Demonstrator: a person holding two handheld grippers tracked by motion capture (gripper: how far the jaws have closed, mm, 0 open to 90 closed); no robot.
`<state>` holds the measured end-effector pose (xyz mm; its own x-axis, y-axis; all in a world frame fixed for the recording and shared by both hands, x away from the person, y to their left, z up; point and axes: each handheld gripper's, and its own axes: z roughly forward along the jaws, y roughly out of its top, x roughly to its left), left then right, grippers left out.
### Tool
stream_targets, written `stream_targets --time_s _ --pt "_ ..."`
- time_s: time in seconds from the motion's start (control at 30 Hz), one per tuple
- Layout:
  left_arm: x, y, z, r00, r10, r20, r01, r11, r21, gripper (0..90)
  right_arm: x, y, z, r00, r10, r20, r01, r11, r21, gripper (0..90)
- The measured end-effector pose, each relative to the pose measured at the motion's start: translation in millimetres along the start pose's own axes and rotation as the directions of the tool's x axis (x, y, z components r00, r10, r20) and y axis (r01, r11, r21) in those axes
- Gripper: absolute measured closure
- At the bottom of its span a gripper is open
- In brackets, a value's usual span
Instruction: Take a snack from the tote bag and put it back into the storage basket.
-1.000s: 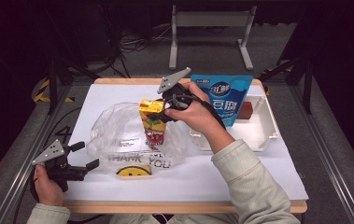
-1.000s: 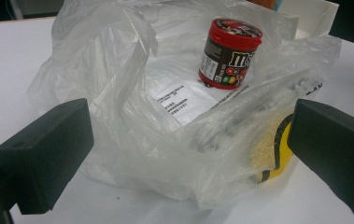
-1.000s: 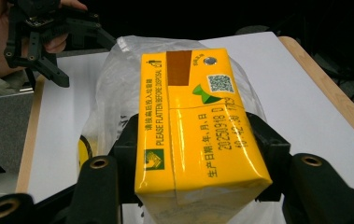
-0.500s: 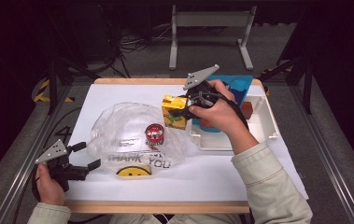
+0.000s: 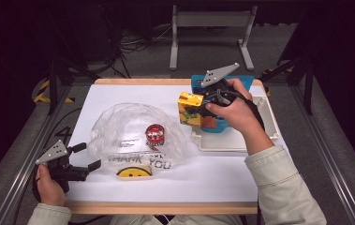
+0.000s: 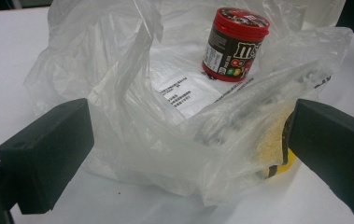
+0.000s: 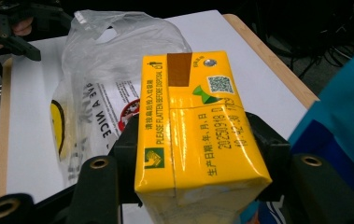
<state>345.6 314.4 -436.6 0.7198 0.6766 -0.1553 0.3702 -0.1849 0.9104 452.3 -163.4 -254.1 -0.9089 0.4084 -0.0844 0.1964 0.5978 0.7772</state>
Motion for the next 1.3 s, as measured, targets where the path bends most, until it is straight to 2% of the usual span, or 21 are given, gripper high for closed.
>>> stream_targets --time_s 0.7,1.0,1.3 --pt "-0.1 0.2 -0.7 1.0 -0.007 0.001 0.007 1.0 -0.002 1.2 -11.8 -21.6 -30.9 0.9974 0.037 0.061 -0.037 0.999 0.005 48.9" --pt "0.1 0.3 -0.6 1.0 -0.004 0.0 0.004 1.0 0.002 1.2 -16.0 -34.5 -35.6 0.9956 0.054 0.076 -0.056 0.998 0.021 48.9" --pt "-0.2 0.4 -0.4 1.0 -0.003 -0.001 0.003 1.0 0.001 1.2 -17.7 -44.8 -34.3 0.9955 0.062 0.072 -0.064 0.998 0.027 48.9"
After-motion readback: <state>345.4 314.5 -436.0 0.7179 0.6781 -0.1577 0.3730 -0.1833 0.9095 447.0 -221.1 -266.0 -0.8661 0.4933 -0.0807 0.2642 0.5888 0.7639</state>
